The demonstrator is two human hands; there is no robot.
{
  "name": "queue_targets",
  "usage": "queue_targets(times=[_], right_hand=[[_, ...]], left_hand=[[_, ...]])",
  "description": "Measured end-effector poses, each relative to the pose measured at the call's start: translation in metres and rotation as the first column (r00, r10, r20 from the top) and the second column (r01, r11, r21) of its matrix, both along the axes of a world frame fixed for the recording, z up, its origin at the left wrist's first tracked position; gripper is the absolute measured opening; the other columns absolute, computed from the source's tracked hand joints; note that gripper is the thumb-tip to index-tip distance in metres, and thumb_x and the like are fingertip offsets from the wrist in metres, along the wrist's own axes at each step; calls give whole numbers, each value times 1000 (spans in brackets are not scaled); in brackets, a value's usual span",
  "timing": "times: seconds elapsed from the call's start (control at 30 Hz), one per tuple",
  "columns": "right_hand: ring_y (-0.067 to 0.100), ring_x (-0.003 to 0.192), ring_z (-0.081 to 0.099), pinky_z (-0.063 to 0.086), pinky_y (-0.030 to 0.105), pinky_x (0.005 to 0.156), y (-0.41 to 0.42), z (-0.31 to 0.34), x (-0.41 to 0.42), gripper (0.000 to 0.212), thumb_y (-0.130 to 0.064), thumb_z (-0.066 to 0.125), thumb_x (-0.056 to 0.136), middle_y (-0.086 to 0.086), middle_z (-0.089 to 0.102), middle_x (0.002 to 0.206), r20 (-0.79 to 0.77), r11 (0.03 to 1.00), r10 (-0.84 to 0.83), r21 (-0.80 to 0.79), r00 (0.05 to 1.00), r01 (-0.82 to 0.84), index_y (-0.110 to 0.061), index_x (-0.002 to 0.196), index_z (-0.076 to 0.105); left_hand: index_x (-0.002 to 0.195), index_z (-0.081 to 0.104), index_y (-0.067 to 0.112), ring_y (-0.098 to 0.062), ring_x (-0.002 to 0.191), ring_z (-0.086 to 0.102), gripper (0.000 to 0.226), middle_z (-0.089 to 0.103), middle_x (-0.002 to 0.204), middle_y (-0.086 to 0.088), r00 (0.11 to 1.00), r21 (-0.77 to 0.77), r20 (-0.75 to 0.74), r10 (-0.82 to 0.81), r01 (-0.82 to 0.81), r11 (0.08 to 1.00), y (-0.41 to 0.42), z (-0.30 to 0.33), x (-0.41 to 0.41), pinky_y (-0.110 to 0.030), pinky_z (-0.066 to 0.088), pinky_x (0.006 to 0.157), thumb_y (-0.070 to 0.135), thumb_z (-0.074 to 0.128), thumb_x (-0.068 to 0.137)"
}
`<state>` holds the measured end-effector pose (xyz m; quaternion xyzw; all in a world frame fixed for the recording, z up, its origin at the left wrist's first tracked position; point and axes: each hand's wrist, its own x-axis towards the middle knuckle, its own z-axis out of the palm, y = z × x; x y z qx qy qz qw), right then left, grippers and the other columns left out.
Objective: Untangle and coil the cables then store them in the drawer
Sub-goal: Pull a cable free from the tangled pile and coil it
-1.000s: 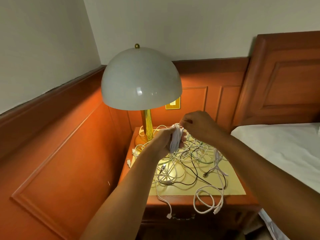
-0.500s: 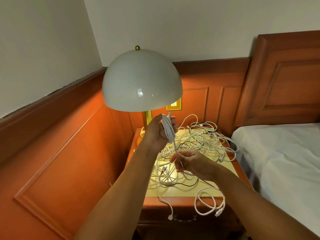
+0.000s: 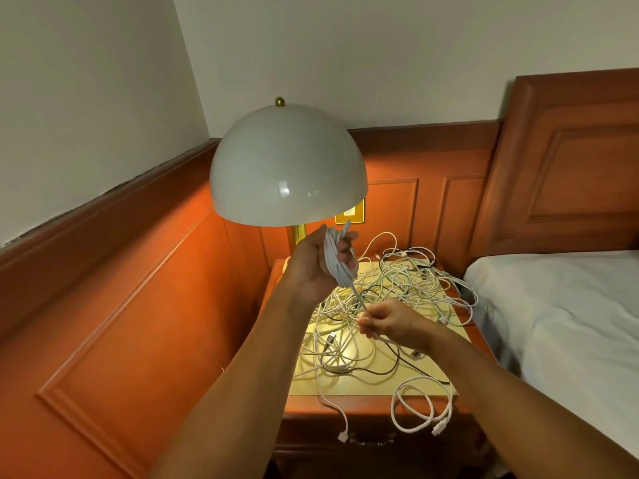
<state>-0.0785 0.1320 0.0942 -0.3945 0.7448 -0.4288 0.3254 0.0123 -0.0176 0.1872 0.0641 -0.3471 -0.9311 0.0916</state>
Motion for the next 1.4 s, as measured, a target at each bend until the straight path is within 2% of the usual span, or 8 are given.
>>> queue_targets(times=[0.2,0.37,0.53,0.63,0.73,0.93,1.2,1.4], right_hand=[[20,107,60,48,40,95,23,-19,-23,17,-4,58,94,5,68,108,32,986,-145,89,989,141,-13,95,72],[7,122,46,31,30,98,29,25,-29,30,-24,68,77,-5,58,134,261,997,61,-61,963,-47,-3,98,74],[18,115,62,39,31,99,21,60,-22,21,-18,66,78,12,70,116,289,975,194,-160,937,-152,-2,91,72],[24,71,64,47,30,68,15,71,-19,20,-22,70,84,16,66,77,281,974,192,-171,940,-148,-2,86,69],[19,65,59,43,31,66,14,71,-23,22,-23,64,90,13,63,70,132,996,85,-52,988,-78,-3,83,70],[16,116,55,45,39,100,15,86,-27,9,-13,71,85,-1,64,121,-298,994,100,76,949,-81,-9,88,78],[24,64,61,53,31,65,40,56,21,8,-8,59,82,15,60,72,454,955,251,-260,855,-143,-1,84,61],[14,95,66,50,42,95,47,12,61,13,-9,60,86,6,71,100,4,991,133,23,991,-133,-11,96,67]], left_hand=[[88,67,-7,-10,44,44,47,50,59,-2,992,-41,-116,-47,42,998,-5,25,12,-20,45,49,35,46,86],[86,66,-8,-10,40,40,46,48,56,-2,996,-15,-89,-25,24,1000,-4,26,17,-19,42,45,35,49,85],[83,67,-4,-8,38,42,49,47,57,-1,996,-38,-87,-27,24,999,1,34,15,-18,44,43,35,42,96],[89,64,-5,-7,38,42,48,47,57,-1,996,-41,-81,-40,36,999,6,37,15,-18,44,43,36,40,98],[94,62,-6,-7,41,42,50,48,55,-1,993,-61,-101,-58,52,997,9,40,19,-20,45,45,38,39,99],[83,71,0,-7,43,44,57,47,60,1,993,-167,-72,-95,82,983,7,44,25,-20,45,50,43,37,99],[90,67,-1,-8,47,47,45,51,61,0,992,-201,-58,-114,100,974,14,52,25,-20,46,54,39,49,87],[100,58,0,-11,51,49,39,56,63,-2,991,-288,36,-127,132,948,22,53,29,-24,45,60,32,36,99]])
